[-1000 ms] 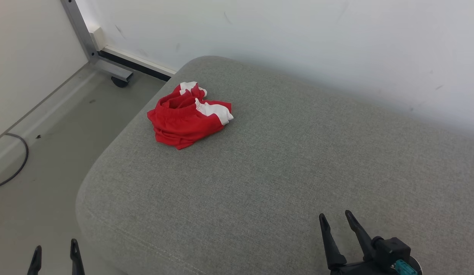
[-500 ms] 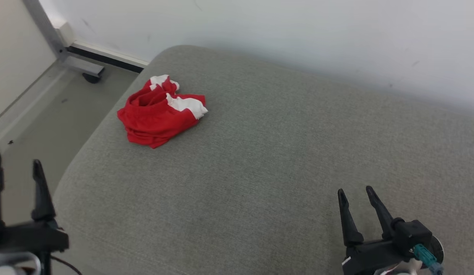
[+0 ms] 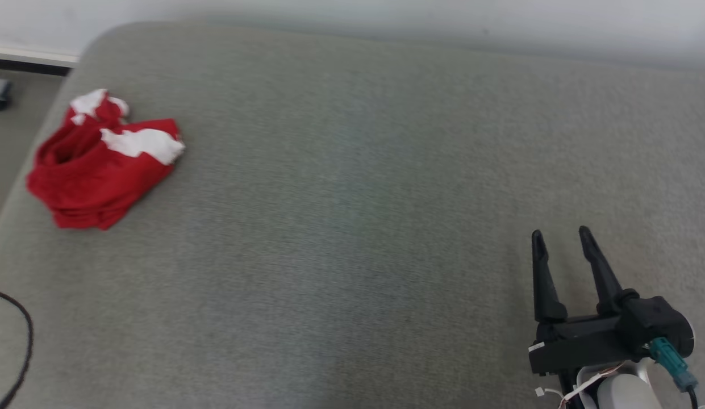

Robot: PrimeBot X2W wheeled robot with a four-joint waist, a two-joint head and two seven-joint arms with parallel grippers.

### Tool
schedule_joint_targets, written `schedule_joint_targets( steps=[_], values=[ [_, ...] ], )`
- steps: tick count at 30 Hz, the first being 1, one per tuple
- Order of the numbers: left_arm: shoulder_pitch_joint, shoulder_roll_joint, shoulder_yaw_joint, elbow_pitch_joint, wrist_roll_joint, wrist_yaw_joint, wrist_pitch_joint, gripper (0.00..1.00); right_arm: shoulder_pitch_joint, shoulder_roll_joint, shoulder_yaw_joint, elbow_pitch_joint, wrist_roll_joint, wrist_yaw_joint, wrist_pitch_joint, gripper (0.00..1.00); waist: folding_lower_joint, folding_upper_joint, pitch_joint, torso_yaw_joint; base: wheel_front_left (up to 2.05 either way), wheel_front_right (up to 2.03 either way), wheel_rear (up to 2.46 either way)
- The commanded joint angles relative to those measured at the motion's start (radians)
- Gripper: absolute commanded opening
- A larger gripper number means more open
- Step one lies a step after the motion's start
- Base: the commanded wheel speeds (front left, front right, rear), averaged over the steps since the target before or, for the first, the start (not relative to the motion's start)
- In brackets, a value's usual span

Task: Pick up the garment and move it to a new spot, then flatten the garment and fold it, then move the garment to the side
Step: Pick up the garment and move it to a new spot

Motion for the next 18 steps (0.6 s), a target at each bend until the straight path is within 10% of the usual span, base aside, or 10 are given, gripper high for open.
schedule_joint_targets(
  steps=[1, 18],
  values=[
    [-0.018, 0.01, 0.002, 0.008, -0.013, 0.001, 0.005, 1.0, -0.009, 0.006, 0.0, -0.01, -0.005, -0.003, 0.001, 1.0, -0.0002, -0.0002, 0.119, -0.12, 0.0, 0.0, 0.0],
    [-0.203, 0.108, -0.157, 0.376, -0.132, 0.001, 0.154, 1.0, 0.003, 0.023, -0.03, -0.135, -0.032, -0.003, 0.04, 1.0, -0.0002, -0.0002, 0.18, -0.21, 0.0, 0.0, 0.0]
  ],
)
